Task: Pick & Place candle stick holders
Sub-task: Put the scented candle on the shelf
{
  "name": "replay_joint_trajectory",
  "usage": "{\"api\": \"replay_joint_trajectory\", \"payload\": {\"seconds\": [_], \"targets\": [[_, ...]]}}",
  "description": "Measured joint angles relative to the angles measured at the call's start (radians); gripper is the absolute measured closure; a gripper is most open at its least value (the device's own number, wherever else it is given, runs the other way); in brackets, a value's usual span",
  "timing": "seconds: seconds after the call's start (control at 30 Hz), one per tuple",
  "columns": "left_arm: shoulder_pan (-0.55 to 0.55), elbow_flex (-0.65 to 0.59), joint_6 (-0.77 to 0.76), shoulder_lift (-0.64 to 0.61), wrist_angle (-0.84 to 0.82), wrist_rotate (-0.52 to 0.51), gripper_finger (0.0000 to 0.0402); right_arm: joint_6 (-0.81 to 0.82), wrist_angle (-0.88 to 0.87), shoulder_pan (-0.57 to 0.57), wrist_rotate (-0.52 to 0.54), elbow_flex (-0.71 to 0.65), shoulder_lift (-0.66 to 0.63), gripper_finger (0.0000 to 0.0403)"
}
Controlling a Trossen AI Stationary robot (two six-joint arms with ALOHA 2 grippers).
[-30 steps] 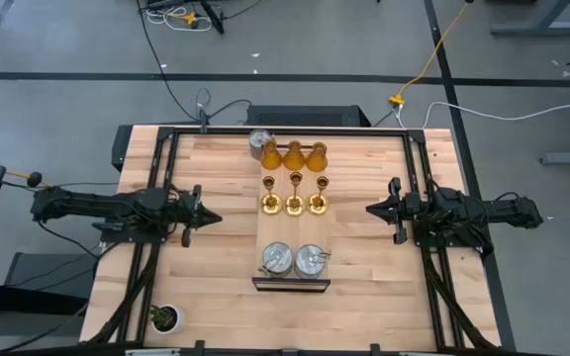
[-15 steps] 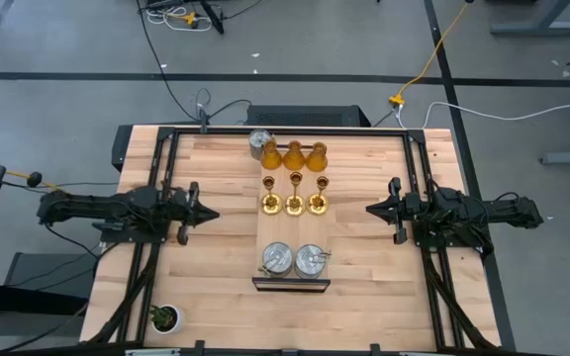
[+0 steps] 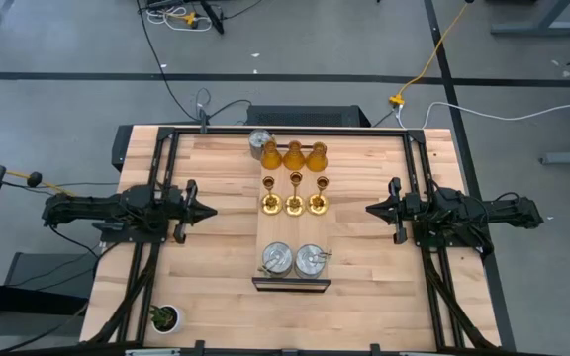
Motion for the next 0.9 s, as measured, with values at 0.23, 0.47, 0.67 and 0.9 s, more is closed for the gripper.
{"api": "replay_joint_trajectory", "payload": {"seconds": [0.23,0.47,0.67,0.9], "targets": [[0.000,0.000,-0.007,0.000,0.000,0.000,0.0387,0.000,0.000,0.000,0.000,0.000,0.000,0.0376],[0.000,-0.001,-0.006,0.000,0.017,0.007,0.0387,0.000,0.000,0.000,0.000,0.000,0.000,0.0376],[0.000,-0.001,-0.007,0.001,0.037,0.008,0.0387,0.000,0.000,0.000,0.000,0.000,0.000,0.0376],[0.000,-0.001,-0.006,0.005,0.048,0.008,0.0387,0.000,0.000,0.000,0.000,0.000,0.000,0.0376]]}}
